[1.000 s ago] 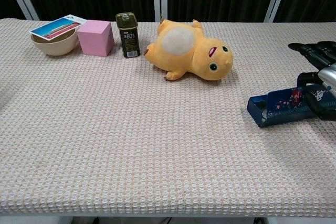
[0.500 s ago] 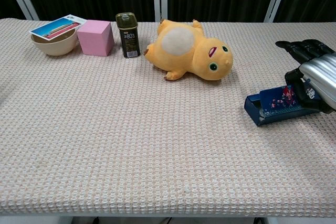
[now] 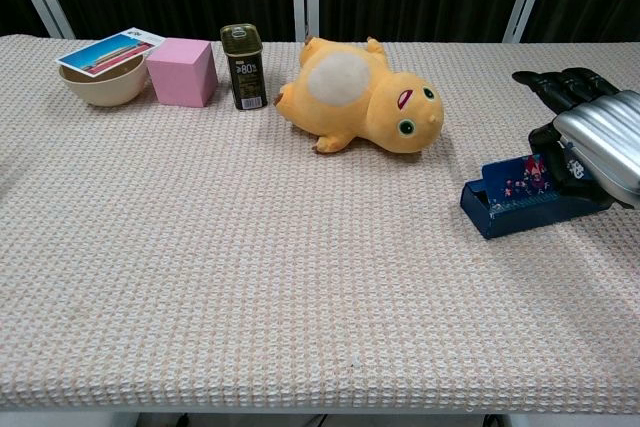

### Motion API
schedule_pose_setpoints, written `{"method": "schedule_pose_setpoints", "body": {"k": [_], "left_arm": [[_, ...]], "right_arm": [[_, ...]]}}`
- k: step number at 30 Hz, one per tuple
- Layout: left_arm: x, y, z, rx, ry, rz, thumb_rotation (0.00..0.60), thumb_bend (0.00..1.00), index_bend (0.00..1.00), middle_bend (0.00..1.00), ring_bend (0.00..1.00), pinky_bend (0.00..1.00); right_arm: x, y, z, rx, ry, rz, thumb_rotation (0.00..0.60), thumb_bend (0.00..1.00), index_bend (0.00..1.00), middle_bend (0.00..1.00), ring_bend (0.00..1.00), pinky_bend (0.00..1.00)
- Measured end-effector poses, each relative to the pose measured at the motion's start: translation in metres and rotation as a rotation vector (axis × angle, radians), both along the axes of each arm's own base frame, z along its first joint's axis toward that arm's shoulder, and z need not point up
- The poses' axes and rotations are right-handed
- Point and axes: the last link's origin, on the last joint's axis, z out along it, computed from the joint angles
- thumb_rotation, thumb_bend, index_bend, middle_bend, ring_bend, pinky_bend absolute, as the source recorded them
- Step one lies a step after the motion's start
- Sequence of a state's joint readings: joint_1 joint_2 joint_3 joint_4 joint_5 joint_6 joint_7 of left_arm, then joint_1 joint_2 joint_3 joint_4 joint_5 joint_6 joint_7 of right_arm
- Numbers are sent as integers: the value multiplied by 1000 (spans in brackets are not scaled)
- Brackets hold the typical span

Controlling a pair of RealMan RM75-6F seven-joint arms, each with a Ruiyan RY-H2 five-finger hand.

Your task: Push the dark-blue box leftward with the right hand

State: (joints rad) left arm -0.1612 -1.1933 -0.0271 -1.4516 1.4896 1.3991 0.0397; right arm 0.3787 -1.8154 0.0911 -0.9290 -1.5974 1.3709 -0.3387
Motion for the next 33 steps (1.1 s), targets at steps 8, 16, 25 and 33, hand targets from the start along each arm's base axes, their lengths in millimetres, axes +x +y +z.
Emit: {"method": "schedule_pose_setpoints", "body": {"k": [8, 16, 25, 33], "left_arm": [[-1, 0, 3, 4, 2, 5, 364, 32, 65, 0, 0, 74], [-2, -1, 3, 3, 2, 10, 363, 32, 65, 0, 0, 74], [-4, -2, 4, 2, 0, 19, 368, 32, 66, 0, 0, 74], [-4, -1, 2, -4, 0, 22, 371, 32, 66, 0, 0, 74]], "right_arm": [[-3, -7, -7, -10, 10, -18, 600, 528, 86, 0, 0, 0], [-2, -12, -10, -22, -18, -50, 600, 486, 0, 0, 0, 0], [3, -13, -9, -21, -88, -33, 600, 433, 0, 0, 0, 0], [2, -14, -9, -15, -126, -21, 600, 396, 0, 0, 0, 0]]}}
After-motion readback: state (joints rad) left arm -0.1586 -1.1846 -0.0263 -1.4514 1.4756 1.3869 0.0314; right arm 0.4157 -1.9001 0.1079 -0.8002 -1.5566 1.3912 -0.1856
